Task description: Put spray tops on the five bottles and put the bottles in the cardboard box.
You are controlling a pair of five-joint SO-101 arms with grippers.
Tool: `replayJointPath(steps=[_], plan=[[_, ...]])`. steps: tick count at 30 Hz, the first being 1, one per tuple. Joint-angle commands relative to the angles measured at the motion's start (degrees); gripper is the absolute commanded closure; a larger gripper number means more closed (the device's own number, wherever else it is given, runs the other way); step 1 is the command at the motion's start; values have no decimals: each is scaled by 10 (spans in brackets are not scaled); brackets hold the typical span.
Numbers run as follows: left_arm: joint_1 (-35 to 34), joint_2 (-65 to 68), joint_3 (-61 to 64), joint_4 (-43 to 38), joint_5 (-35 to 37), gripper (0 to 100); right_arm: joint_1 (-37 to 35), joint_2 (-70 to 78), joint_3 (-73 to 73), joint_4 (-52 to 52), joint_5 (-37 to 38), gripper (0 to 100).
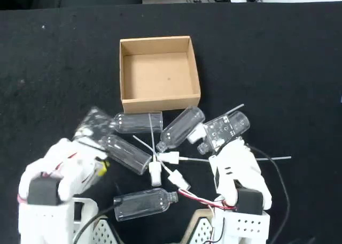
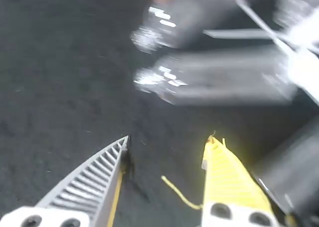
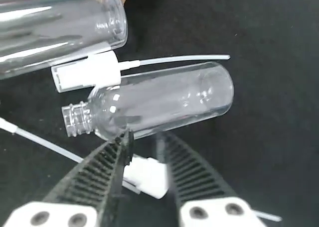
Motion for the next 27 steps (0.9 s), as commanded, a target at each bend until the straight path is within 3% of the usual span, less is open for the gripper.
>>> replayJointPath(steps=[1,6,13,17,27], plan=[[126,170,-145,81,-11,783,14,-56,7,3,-28,816],[299,263,-189,123,-9,782,14,-56,29,2,-26,812],[470,296,-167,77,22,776,14,-56,33,2,-25,812],[495,300,-95,10,77,674,14,-56,34,2,-25,812],[494,297,42,-146,91,690,14,-56,34,2,-25,812]])
